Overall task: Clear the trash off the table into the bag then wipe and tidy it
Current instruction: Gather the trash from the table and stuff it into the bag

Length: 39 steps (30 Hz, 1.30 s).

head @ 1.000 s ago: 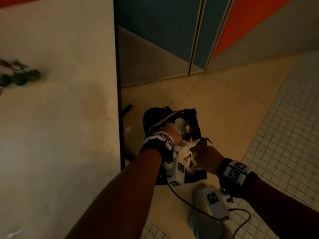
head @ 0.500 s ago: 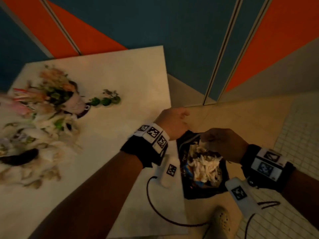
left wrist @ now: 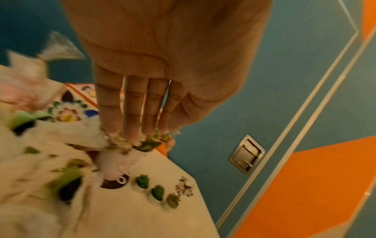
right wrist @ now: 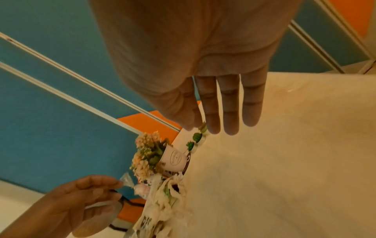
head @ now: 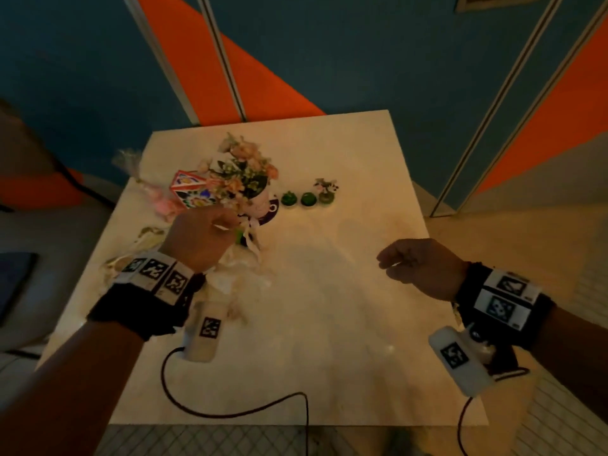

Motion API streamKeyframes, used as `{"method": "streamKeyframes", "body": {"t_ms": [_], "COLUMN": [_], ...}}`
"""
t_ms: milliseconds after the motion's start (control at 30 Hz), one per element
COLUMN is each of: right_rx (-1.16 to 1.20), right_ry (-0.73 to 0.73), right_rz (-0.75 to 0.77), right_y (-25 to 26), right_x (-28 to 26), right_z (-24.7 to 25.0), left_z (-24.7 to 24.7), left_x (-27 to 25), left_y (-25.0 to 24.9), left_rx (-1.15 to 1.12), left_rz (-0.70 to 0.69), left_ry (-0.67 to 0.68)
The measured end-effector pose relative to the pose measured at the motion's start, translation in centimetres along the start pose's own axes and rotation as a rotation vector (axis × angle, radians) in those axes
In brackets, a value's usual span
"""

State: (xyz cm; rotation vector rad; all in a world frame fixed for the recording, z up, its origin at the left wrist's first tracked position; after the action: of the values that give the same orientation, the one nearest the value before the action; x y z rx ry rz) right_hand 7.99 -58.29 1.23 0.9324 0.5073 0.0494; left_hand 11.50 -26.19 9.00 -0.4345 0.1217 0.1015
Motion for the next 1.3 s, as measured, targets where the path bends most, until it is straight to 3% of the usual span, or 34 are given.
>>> {"method": "streamKeyframes", "body": {"t_ms": [300, 733, 1033, 1300], "right_rx": [-0.200, -0.337, -0.611, -0.736], "right_ry": [0.133, 0.213, 0.257, 0.249], "right_rz": [0.071, 0.072, 0.218, 0.157], "right_y": [4.8, 11.3, 17.5, 16.8], "right_x": [4.6, 13.1, 19.9, 22.1], "right_z": [-3.6, -12.4, -21.4, -23.0], "left_z": [0.0, 0.6, -1.3, -3.7], "left_x": [1.2, 5.5, 7.5, 7.5], "left_y": [6.4, 14.6, 18.0, 19.6], "left_rx": [0.039, 0.124, 0.143, 0.150], "left_rz": [0.242, 0.287, 0.194, 0.220], "left_ry": [-0.084, -0.099, 0.017, 0.185]}}
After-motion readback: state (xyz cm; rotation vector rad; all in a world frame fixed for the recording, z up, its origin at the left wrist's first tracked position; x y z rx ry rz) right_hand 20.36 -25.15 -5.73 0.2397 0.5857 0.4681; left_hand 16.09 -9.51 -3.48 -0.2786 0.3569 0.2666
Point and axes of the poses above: each hand's wrist, its own x-axis towards the middle knuckle, its own z-axis out of the back of the hand, y = z × x, the point moved 6 cm from there along x, towards the middle knuckle, and after that the axes turned 1 degree about -z, right-handed, at the moved point
